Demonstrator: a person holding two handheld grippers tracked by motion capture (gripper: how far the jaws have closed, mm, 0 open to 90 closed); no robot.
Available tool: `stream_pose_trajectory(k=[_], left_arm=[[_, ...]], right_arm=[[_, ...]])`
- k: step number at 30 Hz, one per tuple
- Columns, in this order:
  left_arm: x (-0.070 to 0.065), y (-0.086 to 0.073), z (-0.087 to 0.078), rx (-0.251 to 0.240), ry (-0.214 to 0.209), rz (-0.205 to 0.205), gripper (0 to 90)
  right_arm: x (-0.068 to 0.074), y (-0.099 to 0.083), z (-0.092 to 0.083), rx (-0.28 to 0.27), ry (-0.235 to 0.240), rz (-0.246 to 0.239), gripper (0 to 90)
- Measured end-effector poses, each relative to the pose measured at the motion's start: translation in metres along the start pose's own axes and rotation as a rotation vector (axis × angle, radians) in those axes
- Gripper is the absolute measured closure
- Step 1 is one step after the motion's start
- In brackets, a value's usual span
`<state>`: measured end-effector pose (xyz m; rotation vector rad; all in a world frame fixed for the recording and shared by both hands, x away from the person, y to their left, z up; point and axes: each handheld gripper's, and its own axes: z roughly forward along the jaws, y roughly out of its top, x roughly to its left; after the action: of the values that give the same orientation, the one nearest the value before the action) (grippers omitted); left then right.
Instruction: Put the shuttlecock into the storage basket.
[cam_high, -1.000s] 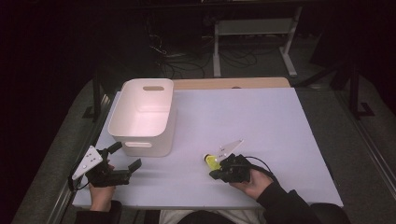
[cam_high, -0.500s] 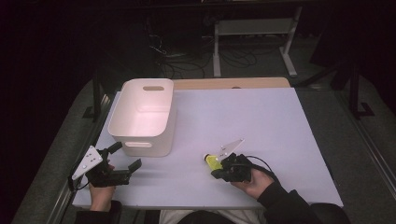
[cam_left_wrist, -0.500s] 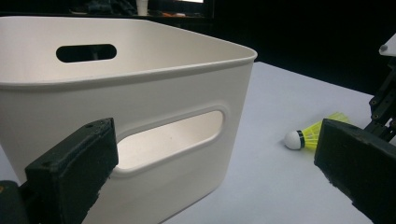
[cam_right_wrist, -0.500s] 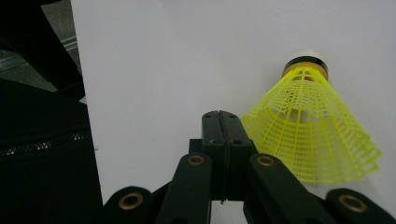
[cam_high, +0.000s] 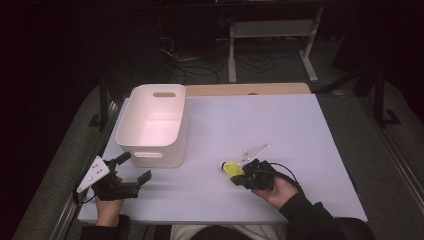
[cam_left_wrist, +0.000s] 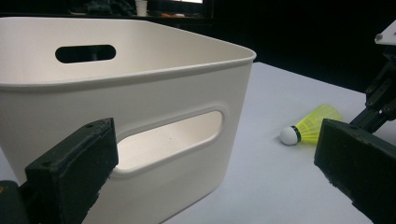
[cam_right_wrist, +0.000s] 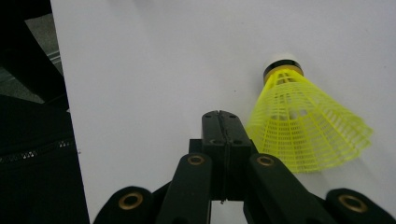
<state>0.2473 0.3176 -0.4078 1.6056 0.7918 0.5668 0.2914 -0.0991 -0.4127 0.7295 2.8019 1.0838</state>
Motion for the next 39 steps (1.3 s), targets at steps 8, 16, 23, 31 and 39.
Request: stream_pose_trajectory(k=[8,16,23,31,39], left_arm=[[0.000,0.000,0.000,0.000,0.000,0.000,0.0],[0.000,0.000,-0.001,0.000,-0.001,0.001,0.0],[0.000,0.000,-0.001,0.000,-0.002,0.001,0.0],[0.000,0.000,-0.001,-0.001,-0.002,0.001,0.0],[0.000,0.000,0.000,-0.001,-0.006,-0.001,0.0]], right_arm=[[-0.007,-0.001,-0.002,-0.007,-0.017,0.021,88.6],[-0.017,-0.005,-0.001,0.003,-0.037,0.042,88.6],[-0.023,-0.007,-0.001,0.002,-0.041,0.064,88.6],[-0.031,-0.008,0.001,0.002,-0.033,0.089,88.6],[-0.038,-0.009,0.004,0.011,-0.037,0.103,88.6]])
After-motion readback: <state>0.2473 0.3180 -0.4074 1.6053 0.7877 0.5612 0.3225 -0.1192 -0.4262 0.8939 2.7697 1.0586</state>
